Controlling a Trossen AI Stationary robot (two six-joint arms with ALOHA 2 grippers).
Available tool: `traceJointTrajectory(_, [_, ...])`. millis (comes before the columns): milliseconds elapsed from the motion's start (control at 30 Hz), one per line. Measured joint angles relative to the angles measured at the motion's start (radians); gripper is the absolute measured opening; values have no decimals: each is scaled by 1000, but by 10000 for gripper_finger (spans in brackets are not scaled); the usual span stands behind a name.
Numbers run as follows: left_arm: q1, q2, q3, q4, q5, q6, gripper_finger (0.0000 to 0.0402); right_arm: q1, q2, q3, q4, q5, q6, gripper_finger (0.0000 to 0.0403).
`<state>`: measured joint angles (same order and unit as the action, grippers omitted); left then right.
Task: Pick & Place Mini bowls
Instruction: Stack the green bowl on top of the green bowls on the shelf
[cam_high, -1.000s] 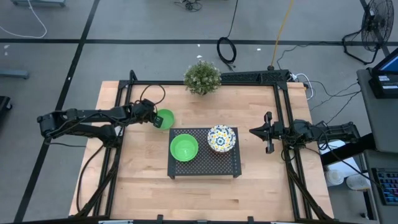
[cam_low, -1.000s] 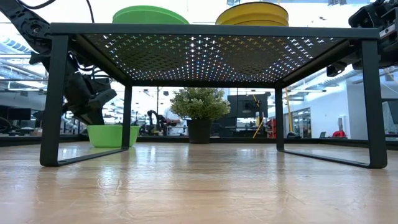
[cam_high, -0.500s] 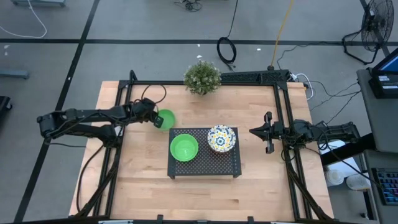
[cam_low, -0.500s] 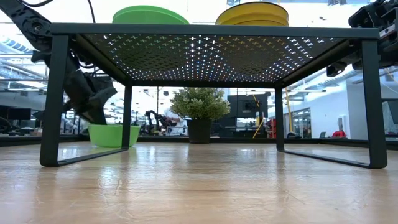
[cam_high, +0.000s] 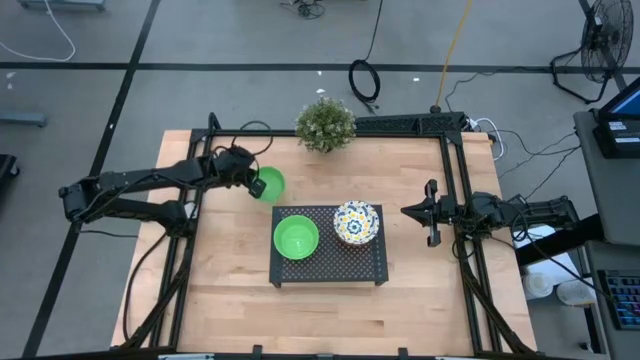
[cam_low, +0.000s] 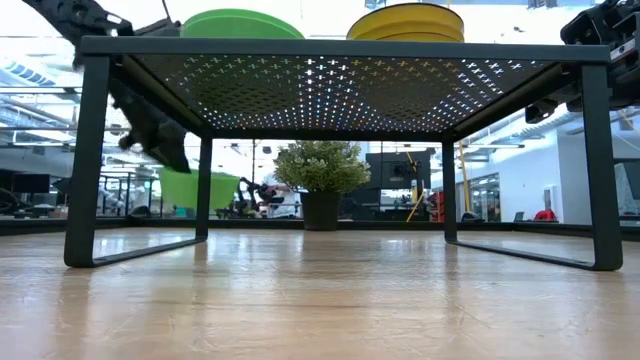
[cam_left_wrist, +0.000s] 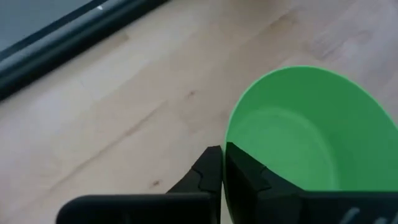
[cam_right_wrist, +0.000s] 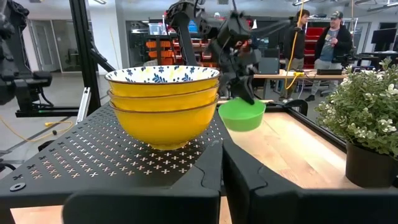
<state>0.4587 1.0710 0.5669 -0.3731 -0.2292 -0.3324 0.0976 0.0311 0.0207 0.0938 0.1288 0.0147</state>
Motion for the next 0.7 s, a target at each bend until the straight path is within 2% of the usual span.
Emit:
traceJointTrajectory(367, [-30, 0, 356, -359, -33, 63, 6, 0, 0, 0, 0, 0, 0, 0])
traceJointTrajectory(533, [-102, -1, 551, -476, -35, 76, 9, 0, 0, 0, 0, 0, 0, 0])
traceJointTrajectory(700, [-213, -1, 700, -496, -19, 55, 6, 0, 0, 0, 0, 0, 0, 0])
